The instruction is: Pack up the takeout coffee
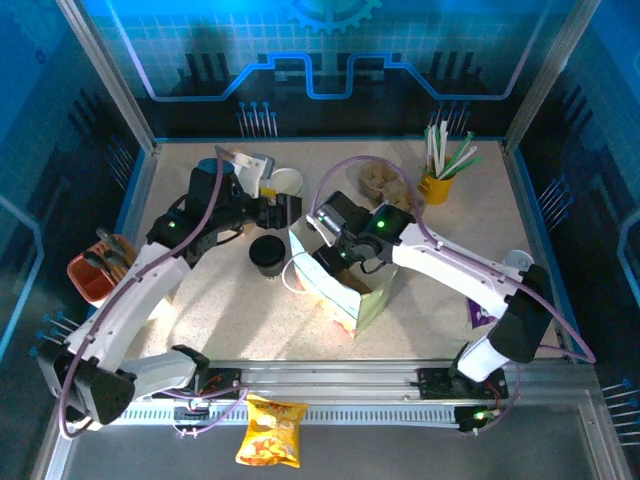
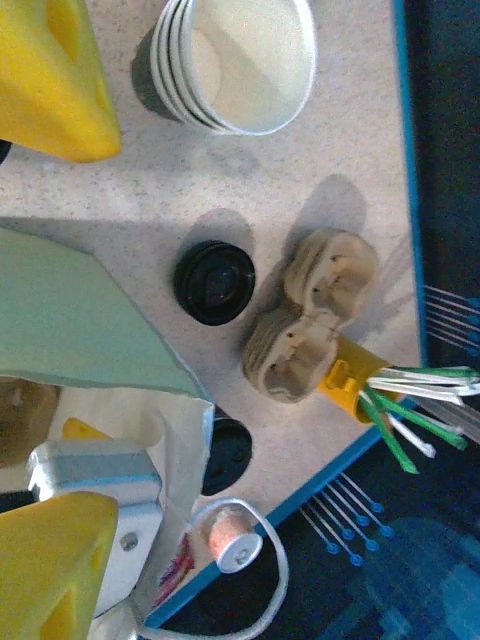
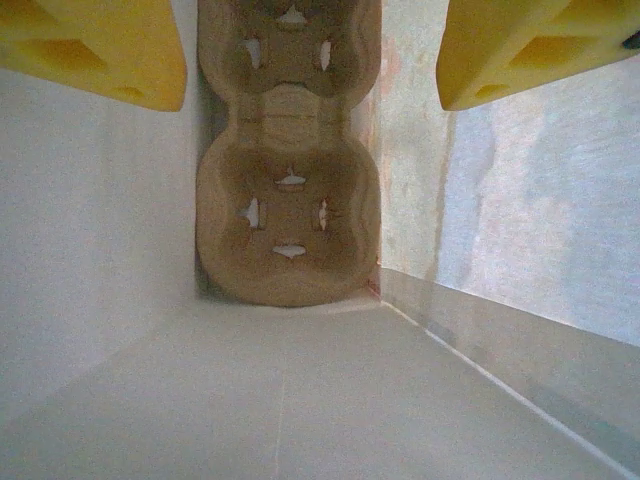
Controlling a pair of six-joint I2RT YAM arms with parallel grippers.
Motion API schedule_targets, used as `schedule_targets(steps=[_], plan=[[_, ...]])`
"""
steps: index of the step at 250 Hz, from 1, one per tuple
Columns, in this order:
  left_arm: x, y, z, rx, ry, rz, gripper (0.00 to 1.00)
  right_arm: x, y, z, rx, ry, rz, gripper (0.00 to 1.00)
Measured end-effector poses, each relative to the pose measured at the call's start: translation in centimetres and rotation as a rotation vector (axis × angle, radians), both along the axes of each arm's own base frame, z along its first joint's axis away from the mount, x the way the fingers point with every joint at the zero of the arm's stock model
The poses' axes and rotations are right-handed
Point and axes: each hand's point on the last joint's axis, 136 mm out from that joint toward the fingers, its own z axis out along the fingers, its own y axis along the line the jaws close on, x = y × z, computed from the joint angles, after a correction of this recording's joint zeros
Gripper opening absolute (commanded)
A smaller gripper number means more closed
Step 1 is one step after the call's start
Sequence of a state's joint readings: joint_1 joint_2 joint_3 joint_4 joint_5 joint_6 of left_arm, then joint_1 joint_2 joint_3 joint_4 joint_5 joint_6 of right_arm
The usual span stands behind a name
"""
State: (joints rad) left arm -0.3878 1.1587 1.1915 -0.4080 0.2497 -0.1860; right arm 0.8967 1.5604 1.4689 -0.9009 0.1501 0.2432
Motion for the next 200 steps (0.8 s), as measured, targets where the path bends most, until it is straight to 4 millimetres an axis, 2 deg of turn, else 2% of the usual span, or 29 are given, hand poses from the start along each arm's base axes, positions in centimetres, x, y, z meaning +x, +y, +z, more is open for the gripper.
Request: schedule_targets(steps=[54, 87, 102, 124, 153, 200], plan=[[-0.9, 1.0, 2.9, -0.043, -0.120, 0.023, 0.90, 0.0, -0.2, 3.1, 0.046, -0.042, -0.002, 0.69], [-1.0, 1.2, 3.8, -0.055, -0.153, 0.029, 0.91, 0.0, -0.4, 5.6, 0.095, -0.076, -0.006, 0.71], [-1.0, 1.2, 3.7, -0.054, -0.151, 0.030, 0.91, 0.1, -0.8, 7.0, 0.122, -0.097, -0.010, 0.74], [-0.9, 1.2, 3.5, -0.052, -0.146, 0.029, 0.91, 0.1, -1.4, 9.1, 0.172, -0.126, -0.018, 0.85], [-0.4, 1.0, 2.6, -0.041, -0.118, 0.029, 0.91, 0.1, -2.8, 12.3, 0.245, -0.181, -0.025, 0.91], [0.4, 0.4, 0.1, -0.004, -0.017, 0.018, 0.92, 0.9, -6.6, 16.9, 0.332, -0.279, -0.098, 0.96]])
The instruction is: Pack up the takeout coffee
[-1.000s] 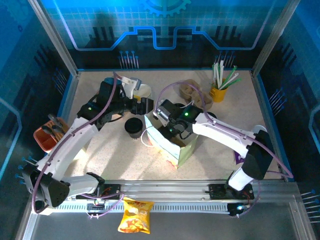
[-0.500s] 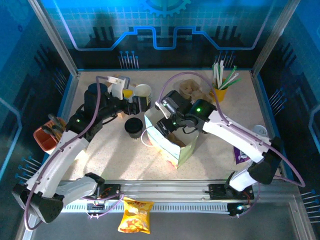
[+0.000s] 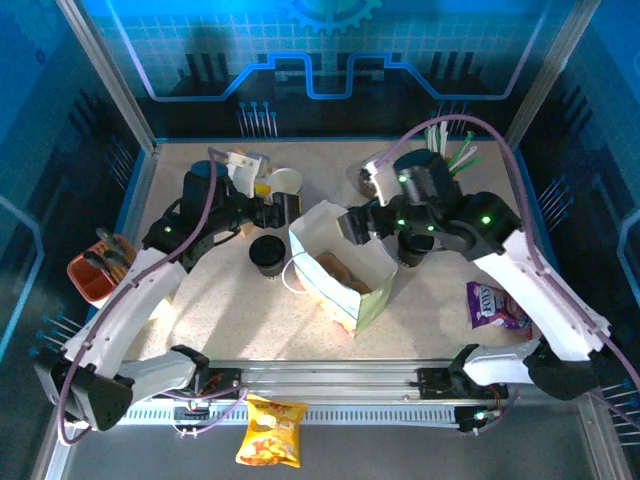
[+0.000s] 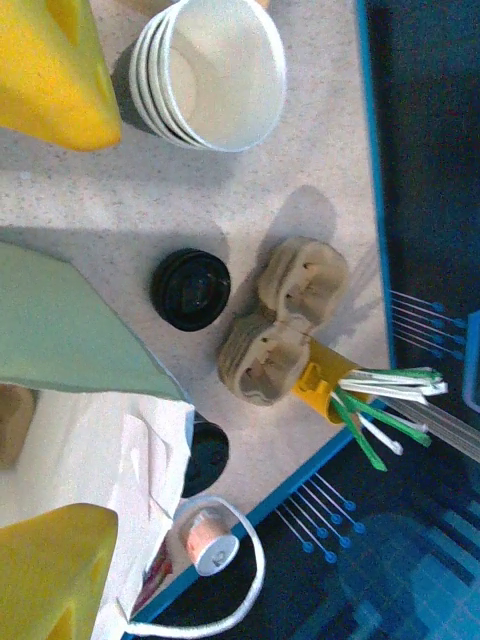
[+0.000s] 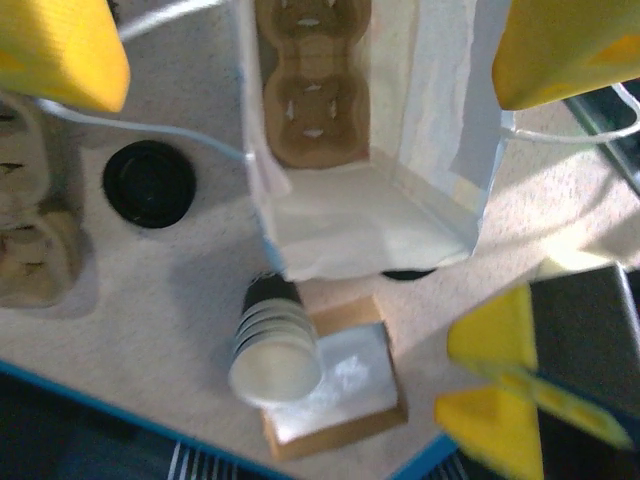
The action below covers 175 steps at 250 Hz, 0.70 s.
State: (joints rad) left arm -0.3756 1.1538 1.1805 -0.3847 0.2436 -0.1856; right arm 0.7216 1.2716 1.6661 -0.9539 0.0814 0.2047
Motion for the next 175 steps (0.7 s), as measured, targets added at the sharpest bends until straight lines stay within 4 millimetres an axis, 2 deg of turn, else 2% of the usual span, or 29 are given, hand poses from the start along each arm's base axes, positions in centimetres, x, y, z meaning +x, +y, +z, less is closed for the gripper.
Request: schedule_targets(steps=[33, 81, 108, 133, 175], plan=[[0.0, -0.2, -0.5, 0.012, 0.042, -0.011, 0.92, 1.0, -3.5, 1.4, 0.012, -0.035, -0.093, 0.96], [-0.3, -0.2, 0.2, 0.019, 0.054, -0.021, 0.92, 3.2, -10.1, 0.4, -0.030, -0.016, -0.301, 0.99], [-0.4, -0.3, 0.4, 0.019, 0.055, -0.028, 0.93, 3.9, -13.8, -2.0, -0.079, 0.044, -0.417, 0.99], [-0.6, -0.3, 0.1, 0.029, 0.063, -0.033, 0.93, 4.6, -16.0, -5.3, -0.143, 0.136, -0.484, 0.99], [-0.7, -0.3, -0.4, 0.045, 0.076, -0.046, 0.94, 5.8, -17.0, -10.8, -0.232, 0.301, -0.497, 1.00]])
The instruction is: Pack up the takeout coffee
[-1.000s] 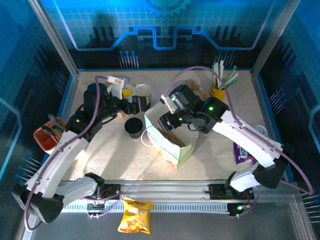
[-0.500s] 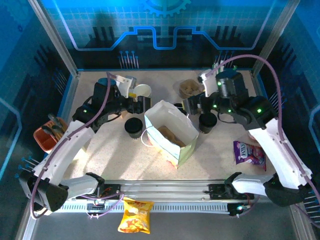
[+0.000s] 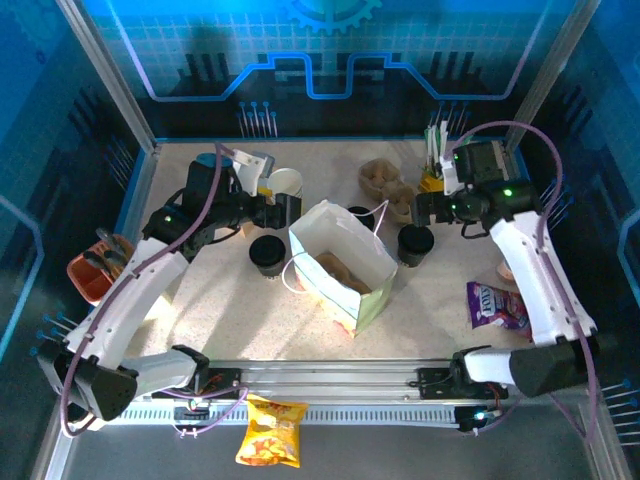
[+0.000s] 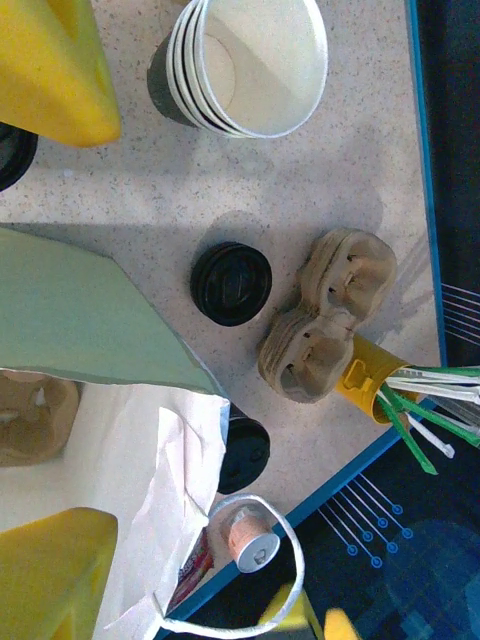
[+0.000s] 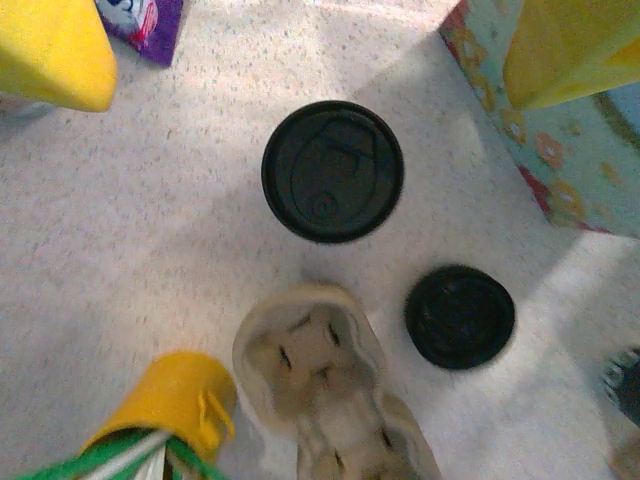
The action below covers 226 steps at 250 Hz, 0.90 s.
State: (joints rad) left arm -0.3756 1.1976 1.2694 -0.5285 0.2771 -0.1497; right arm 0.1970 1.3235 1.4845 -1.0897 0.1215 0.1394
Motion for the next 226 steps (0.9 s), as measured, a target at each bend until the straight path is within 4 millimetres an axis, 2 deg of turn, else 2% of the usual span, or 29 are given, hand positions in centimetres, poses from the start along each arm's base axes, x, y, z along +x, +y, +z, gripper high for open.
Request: schedule_targets(steps=[69, 112, 226], plan=[[-0.1, 0.0, -0.1, 0.004, 0.005, -0.001, 0.94, 1.2, 0.7, -5.9, -0.037, 0.221, 0.050, 1.00], [-0.1, 0.0, -0.1, 0.004, 0.005, -0.001, 0.94, 1.3, 1.1, -8.5, -0.044, 0.324, 0.085, 1.00], [-0.1, 0.0, -0.1, 0.003, 0.005, -0.001, 0.94, 1.9, 1.5, -10.7, -0.078, 0.433, 0.123, 0.98]])
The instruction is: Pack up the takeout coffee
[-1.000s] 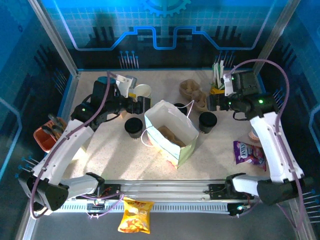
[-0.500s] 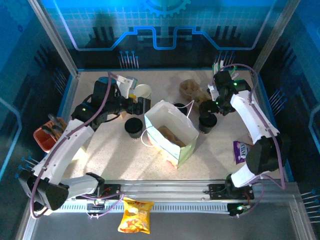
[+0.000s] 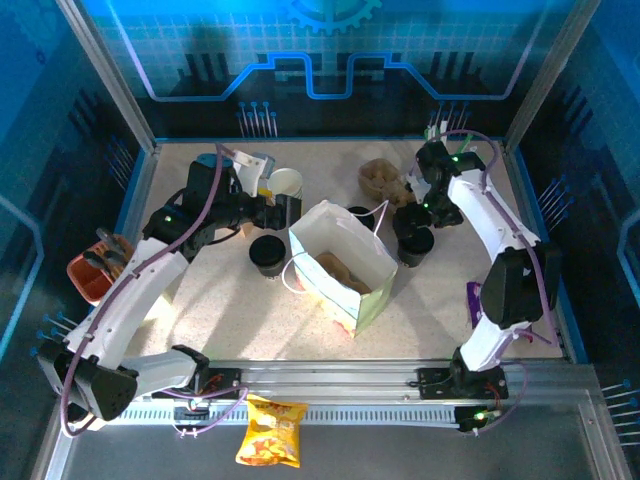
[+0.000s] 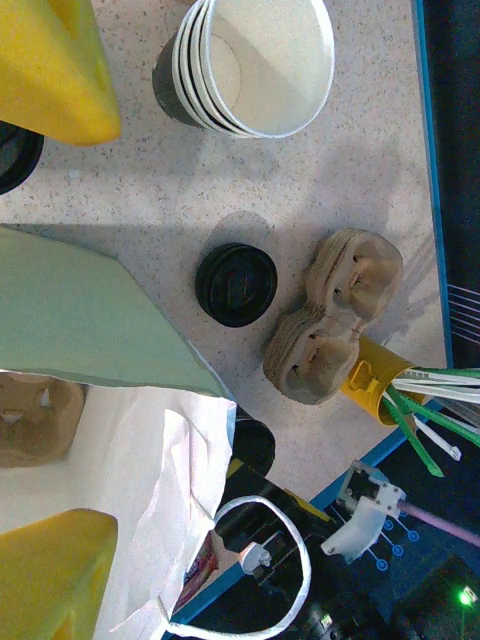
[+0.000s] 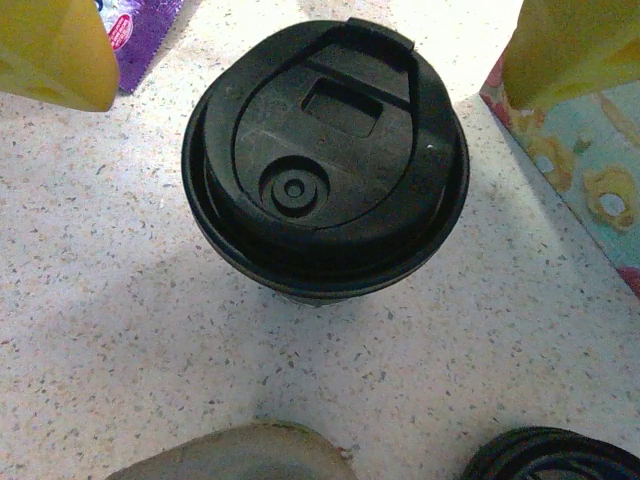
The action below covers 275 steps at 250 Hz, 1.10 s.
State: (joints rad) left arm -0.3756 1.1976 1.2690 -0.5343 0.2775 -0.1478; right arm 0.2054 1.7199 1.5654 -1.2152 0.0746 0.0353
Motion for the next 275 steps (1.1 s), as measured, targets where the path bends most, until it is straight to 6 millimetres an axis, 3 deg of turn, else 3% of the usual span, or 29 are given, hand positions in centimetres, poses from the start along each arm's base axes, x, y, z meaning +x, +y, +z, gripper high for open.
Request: schedule_targets(steps=[97, 275], plan=[[0.0, 0.0, 0.0, 0.000, 0.000, 0.000, 0.94, -0.1, 0.3, -1.5, -0.015, 0.053, 0.022, 0.92], [-0.1, 0.0, -0.7, 0.005, 0.014, 0.000, 0.94, 0.0, 0.4, -2.4, -0.022, 0.085, 0.027, 0.82]])
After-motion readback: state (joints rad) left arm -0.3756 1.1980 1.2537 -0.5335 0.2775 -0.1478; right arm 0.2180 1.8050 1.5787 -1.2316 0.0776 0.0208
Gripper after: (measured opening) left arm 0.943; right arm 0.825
